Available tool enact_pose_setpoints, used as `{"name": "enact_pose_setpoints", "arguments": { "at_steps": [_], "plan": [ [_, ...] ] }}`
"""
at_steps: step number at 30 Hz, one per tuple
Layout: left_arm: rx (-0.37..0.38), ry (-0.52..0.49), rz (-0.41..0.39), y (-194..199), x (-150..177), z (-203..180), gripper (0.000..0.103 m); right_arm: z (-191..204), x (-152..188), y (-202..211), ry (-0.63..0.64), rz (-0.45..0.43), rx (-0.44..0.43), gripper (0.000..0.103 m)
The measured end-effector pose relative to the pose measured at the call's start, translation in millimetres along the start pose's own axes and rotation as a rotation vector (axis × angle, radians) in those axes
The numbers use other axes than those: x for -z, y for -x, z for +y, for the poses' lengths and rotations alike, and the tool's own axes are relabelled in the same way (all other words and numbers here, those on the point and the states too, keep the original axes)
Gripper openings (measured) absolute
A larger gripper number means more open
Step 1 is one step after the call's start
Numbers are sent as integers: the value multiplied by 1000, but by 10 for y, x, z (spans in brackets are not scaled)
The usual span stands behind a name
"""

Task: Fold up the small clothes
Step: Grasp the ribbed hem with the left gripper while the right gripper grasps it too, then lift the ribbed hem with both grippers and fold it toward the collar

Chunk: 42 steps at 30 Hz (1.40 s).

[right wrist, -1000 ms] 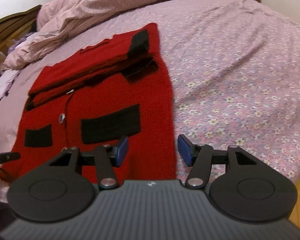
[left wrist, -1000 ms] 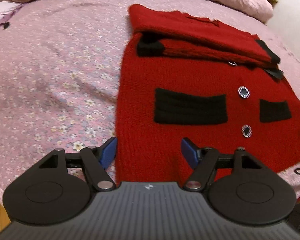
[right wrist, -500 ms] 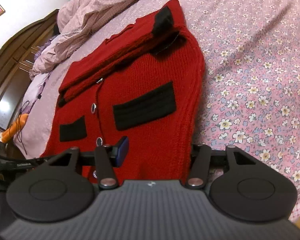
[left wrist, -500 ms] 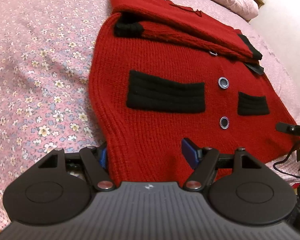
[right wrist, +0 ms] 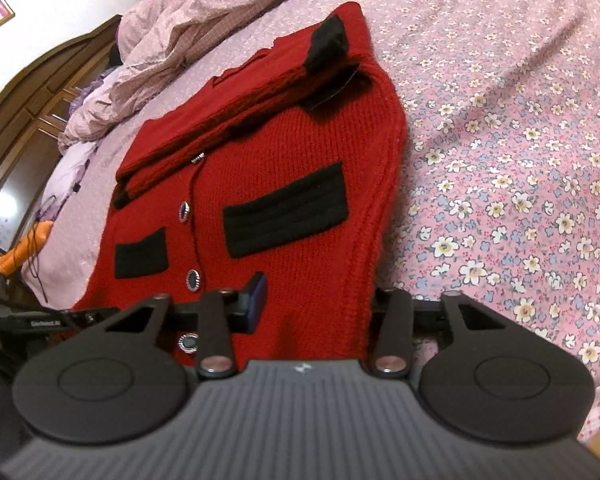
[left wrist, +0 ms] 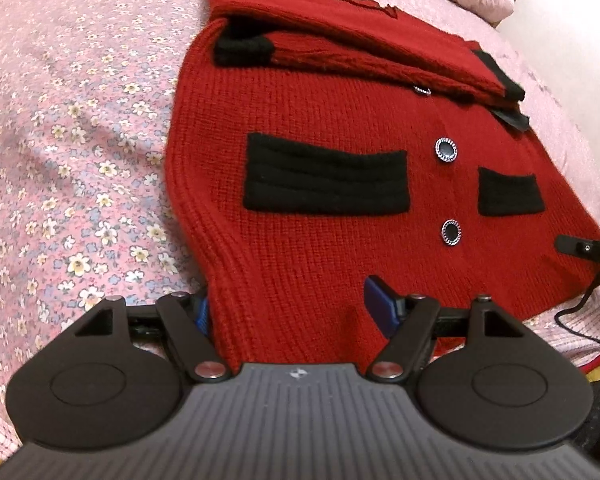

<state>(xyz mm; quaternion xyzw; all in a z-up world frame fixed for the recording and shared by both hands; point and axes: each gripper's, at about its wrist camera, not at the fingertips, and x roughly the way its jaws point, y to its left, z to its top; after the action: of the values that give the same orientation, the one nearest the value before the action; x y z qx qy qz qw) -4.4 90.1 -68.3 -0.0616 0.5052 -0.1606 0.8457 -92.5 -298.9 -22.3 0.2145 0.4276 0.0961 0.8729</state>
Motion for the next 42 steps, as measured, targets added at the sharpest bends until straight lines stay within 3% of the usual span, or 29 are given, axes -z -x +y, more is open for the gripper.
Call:
{"name": "enact_pose_setpoints", "arguments": {
  "at_steps": [5, 10, 18, 20, 22, 24, 35, 42],
  "plan": [
    [-20, -21, -7, -64, -17, -51, 75, -51, 25, -21, -6, 5, 5, 17],
    [-98, -5, -10, -25, -25, -17, 33, -111, 21, 11, -51, -9, -16, 11],
    [-67, 20, 2, -43, -78, 54, 33, -173, -47, 77, -140, -59, -163, 10],
    [-58, 30, -6, -27, -94, 58, 28, -161, -74, 82, -152, -70, -177, 10],
    [-40, 51, -18, 14, -107, 90, 16, -159, -101, 107, -158, -82, -193, 10],
    [0, 88, -37, 78, -144, 130, 12, -158, -134, 135, -163, -97, -217, 10],
    [204, 207, -263, 678, -676, 110, 11, -30, -502, 250, -165, -201, -313, 10],
    [213, 244, -387, 902, -1179, 17, 11, 36, -892, 306, -165, -315, -337, 10]
  ]
}}
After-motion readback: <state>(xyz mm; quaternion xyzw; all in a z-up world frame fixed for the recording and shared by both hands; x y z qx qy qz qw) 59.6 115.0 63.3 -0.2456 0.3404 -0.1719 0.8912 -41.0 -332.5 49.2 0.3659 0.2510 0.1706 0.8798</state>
